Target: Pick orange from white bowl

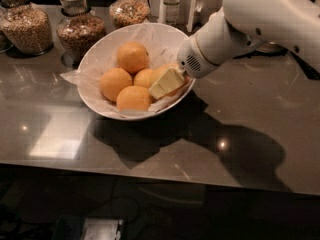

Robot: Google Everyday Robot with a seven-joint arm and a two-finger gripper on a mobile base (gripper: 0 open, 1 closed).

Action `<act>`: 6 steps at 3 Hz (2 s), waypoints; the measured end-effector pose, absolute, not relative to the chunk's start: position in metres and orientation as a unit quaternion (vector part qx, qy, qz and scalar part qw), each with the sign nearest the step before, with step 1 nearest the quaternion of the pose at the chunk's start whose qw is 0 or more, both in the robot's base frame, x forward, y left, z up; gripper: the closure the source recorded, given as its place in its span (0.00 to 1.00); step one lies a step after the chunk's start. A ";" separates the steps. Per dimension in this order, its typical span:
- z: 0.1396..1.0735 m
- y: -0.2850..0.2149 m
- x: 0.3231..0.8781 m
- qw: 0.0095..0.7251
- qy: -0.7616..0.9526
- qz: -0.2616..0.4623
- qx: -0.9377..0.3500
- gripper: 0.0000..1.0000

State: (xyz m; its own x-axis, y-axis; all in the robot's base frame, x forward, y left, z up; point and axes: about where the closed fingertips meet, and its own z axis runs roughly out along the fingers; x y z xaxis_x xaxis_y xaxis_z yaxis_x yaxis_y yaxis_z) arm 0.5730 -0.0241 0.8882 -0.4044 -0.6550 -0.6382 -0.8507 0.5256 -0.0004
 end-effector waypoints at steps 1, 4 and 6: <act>0.916 -0.011 0.581 0.384 0.769 0.244 -0.450 1.00; 1.038 -0.074 0.475 0.563 0.581 0.347 -0.474 1.00; 1.045 -0.142 0.415 0.649 0.542 0.280 -0.454 1.00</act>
Offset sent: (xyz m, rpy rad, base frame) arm -0.0835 -0.1551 0.1594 0.7574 -0.4881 0.3294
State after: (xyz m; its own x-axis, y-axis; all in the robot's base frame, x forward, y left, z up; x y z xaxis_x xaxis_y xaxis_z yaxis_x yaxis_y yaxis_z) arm 0.4152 -0.1423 1.0454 0.2547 -0.1291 -0.9583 -0.8561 0.4308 -0.2856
